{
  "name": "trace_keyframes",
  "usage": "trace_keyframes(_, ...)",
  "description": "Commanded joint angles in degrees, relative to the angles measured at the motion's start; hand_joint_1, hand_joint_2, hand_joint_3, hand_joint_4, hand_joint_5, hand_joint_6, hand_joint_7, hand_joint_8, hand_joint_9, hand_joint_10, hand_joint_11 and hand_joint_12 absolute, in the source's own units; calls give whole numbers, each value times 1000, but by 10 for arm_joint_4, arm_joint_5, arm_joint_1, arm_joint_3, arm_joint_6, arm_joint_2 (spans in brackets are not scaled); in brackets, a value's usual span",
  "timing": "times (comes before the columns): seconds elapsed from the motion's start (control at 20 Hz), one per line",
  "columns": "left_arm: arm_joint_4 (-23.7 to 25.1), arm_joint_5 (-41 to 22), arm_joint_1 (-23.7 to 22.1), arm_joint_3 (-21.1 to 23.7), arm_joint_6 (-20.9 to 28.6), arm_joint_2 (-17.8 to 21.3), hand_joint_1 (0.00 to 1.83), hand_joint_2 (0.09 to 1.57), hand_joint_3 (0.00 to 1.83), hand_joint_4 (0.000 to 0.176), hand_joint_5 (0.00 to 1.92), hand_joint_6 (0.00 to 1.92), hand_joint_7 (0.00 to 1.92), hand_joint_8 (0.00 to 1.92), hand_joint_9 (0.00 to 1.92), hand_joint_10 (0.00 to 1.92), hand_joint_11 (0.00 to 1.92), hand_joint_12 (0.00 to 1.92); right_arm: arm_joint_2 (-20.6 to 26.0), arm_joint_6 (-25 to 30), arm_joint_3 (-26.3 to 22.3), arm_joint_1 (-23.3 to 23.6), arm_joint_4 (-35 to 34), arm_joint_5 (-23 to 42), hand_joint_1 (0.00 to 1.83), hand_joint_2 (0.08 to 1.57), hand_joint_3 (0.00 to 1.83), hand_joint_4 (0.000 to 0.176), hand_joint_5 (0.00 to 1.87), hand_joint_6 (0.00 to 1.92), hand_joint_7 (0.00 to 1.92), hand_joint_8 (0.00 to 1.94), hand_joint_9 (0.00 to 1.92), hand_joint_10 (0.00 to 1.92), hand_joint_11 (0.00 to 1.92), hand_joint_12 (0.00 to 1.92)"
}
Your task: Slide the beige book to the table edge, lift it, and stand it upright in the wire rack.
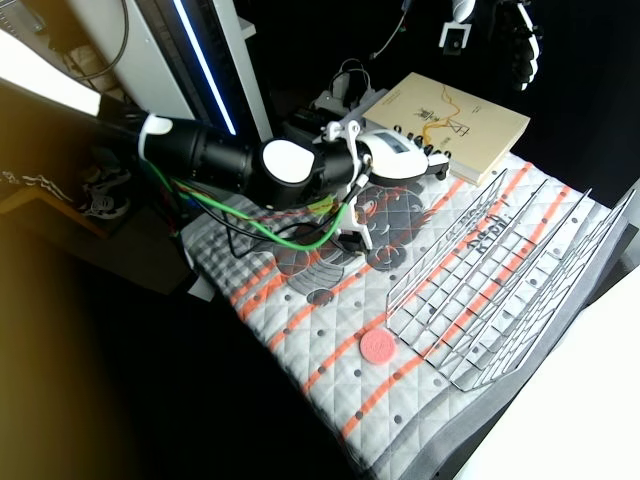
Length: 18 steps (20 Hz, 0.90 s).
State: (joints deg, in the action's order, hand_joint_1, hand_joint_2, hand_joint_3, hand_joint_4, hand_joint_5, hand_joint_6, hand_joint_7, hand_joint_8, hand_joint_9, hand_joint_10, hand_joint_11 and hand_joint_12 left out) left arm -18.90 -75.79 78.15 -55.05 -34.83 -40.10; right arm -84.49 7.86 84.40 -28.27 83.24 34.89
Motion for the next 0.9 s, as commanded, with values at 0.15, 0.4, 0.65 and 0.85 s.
trace_keyframes(0.15,-48,-50,-1,-16,1,-9,538,1047,0,50,212,3,172,3,140,7,0,393,60,2,-44,12,-33,25,0,1337,5,0,264,3,296,5,215,3,0,607)
trace_keyframes(0.4,-110,-19,13,-40,2,-12,491,999,0,112,240,1,227,0,184,1,0,424,157,-24,-122,33,-73,62,0,1335,2,0,277,3,316,5,216,4,0,658)
trace_keyframes(0.65,-91,98,21,-94,53,-39,433,903,0,135,265,0,350,0,402,10,67,1088,267,-89,-198,51,-146,123,0,1368,2,0,292,6,355,7,273,5,0,676)
trace_keyframes(0.85,-70,144,21,-120,87,-56,333,886,0,116,251,0,407,1,508,1,157,1225,332,-238,-225,49,-310,132,0,1346,0,0,328,0,359,0,295,0,0,775)
